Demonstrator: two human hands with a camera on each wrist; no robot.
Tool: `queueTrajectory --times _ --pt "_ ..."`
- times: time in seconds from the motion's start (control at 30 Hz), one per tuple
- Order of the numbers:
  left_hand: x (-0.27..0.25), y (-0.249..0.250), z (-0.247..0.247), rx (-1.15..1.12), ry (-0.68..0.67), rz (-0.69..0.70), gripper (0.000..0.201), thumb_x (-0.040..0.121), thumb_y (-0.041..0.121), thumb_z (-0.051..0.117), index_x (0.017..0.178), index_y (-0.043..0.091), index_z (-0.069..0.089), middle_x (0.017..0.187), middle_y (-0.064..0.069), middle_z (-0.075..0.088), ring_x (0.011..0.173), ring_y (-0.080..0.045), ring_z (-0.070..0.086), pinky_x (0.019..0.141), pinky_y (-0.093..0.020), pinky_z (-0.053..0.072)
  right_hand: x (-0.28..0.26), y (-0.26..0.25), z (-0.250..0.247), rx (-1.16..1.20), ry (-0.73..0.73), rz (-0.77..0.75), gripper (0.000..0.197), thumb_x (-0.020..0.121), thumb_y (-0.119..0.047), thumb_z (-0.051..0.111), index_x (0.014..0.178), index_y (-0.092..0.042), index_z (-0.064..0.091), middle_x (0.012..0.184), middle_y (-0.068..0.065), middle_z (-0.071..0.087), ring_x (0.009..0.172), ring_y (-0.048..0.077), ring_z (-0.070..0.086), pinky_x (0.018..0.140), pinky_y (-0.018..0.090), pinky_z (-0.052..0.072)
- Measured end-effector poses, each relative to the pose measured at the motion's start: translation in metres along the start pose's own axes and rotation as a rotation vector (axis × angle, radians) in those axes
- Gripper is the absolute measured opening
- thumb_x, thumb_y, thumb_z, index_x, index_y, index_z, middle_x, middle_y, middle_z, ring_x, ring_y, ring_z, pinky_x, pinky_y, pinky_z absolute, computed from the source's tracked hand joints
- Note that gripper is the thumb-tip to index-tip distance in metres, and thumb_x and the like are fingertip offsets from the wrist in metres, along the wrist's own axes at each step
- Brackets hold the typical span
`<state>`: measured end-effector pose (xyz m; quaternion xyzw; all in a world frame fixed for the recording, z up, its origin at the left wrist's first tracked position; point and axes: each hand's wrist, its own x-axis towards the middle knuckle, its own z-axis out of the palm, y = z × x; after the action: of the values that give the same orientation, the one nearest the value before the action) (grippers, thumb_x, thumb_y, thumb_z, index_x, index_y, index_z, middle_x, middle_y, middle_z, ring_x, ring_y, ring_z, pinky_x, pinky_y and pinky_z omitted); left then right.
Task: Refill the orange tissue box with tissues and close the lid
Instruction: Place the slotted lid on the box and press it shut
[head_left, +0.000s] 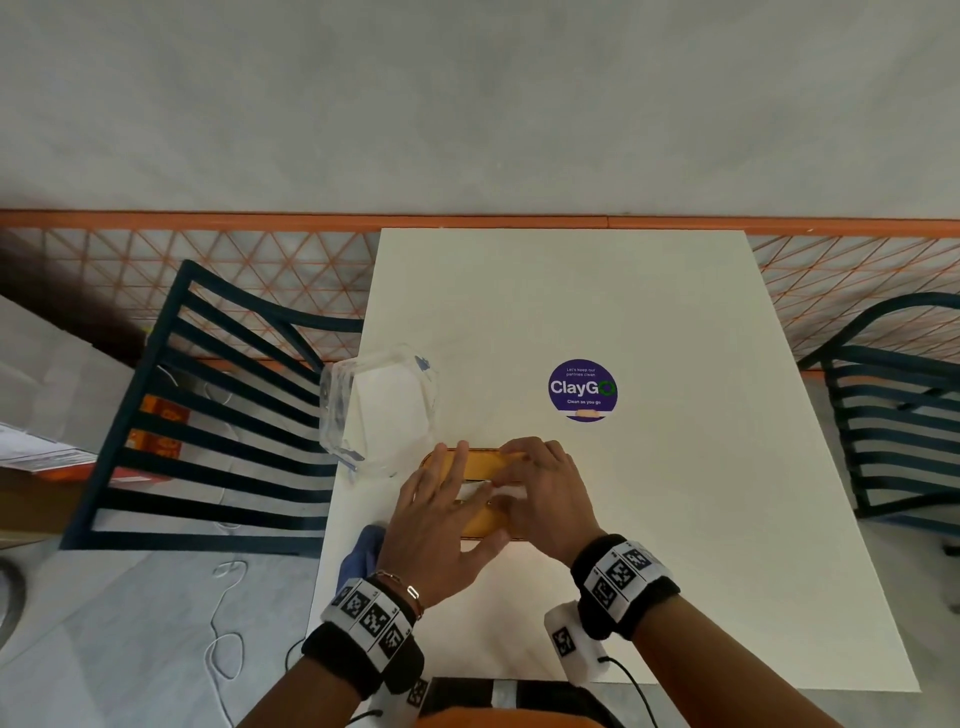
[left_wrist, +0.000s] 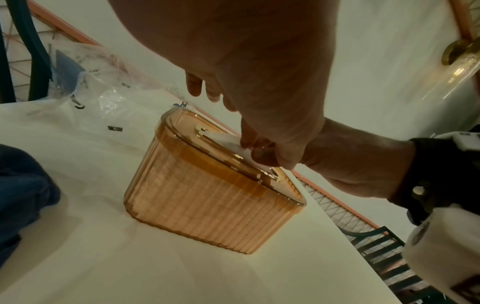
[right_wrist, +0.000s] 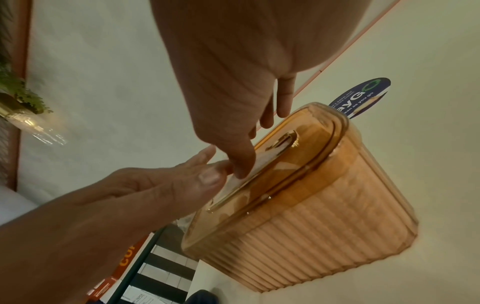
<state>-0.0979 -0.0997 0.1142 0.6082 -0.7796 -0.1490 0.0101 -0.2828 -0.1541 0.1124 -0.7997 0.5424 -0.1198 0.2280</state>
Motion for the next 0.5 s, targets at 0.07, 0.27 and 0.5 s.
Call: queueTrajectory --times 0.07,0.27,0.5 --pt "0.001 -0.002 -0.002 -0.034 0.038 0.017 0.056 0.094 0.071 0.040 0.143 0.047 0.051 0.172 0.001 0.009 0.159 -0.026 0.006 0.123 -0.050 0.019 0.005 -0.002 0.000 0.015 0.045 0.016 0.011 0.079 -0.033 0.076 0.090 -0.033 0.077 0.119 -0.009 0.064 0.100 0.018 0.054 0.086 0.030 0.048" --pt "0.017 -0.010 -0.004 -0.179 0.093 -0.225 0.051 0.088 0.060 0.058 0.133 0.036 0.053 0.146 0.006 0.056 0.146 -0.019 0.036 0.117 -0.039 0.029 0.009 -0.005 0.000 -0.004 0.014 0.024 0.004 0.078 -0.026 0.070 0.082 -0.026 0.069 0.090 -0.008 0.067 0.082 0.019 0.052 0.074 0.035 0.049" --pt "0.035 -0.022 -0.008 -0.165 0.167 -0.116 0.014 0.088 0.049 0.071 0.092 0.036 0.075 0.118 0.018 0.069 0.138 -0.016 0.044 0.111 -0.037 0.025 0.007 -0.009 -0.021 0.136 -0.070 0.014 0.005 0.089 -0.019 0.069 0.093 -0.018 0.067 0.087 -0.004 0.073 0.079 0.018 0.065 0.074 0.034 0.052"
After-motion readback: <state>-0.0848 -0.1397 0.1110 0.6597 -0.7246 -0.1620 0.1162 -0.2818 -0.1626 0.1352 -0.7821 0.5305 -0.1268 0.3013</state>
